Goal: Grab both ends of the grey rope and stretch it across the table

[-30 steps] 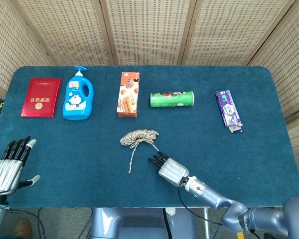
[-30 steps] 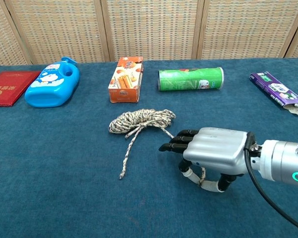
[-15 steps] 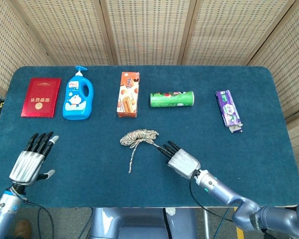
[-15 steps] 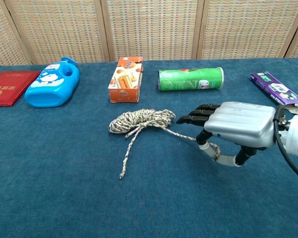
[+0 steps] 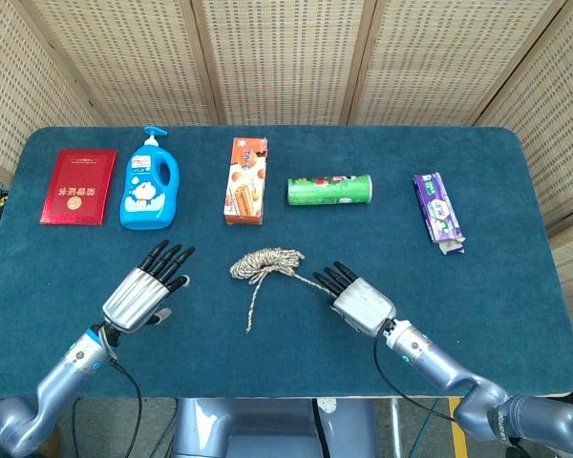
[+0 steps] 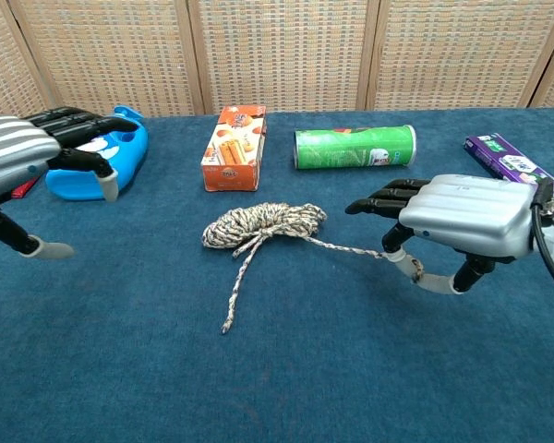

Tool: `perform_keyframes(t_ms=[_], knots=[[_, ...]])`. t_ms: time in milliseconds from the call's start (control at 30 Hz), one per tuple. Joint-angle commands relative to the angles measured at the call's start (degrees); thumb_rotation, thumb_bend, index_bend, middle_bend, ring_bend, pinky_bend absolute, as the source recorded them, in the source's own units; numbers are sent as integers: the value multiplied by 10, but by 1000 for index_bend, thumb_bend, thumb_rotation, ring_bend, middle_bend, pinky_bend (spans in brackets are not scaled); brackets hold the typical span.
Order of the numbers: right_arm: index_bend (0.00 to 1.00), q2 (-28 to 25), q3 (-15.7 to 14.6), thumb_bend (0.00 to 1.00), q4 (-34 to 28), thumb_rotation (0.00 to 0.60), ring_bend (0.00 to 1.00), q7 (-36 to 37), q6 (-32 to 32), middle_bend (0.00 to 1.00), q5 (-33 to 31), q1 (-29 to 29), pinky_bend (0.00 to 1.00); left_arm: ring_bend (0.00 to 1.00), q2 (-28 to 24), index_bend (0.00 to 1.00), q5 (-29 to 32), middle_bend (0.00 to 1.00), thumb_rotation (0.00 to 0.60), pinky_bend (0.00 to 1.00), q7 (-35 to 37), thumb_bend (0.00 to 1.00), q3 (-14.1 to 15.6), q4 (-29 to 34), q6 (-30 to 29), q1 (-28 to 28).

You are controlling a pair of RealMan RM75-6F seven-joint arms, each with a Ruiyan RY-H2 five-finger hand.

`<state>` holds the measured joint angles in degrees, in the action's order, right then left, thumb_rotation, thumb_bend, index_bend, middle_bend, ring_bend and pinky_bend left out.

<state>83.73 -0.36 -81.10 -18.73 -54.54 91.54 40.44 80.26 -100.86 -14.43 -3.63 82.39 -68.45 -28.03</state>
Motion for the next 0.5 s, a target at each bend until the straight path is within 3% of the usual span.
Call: perform_keyframes(t_ms=[33, 500], knots=[[616, 2, 1, 446, 2, 600, 0, 4, 4, 0, -3, 2, 0, 0, 29, 427, -11, 0, 600, 0, -4, 162, -4, -22, 41, -40], [616, 6, 8, 446, 15, 600, 0, 14, 21, 0, -22, 9, 0, 0, 94, 475, 4, 0, 600, 0, 6, 220, 1, -57, 127, -125]])
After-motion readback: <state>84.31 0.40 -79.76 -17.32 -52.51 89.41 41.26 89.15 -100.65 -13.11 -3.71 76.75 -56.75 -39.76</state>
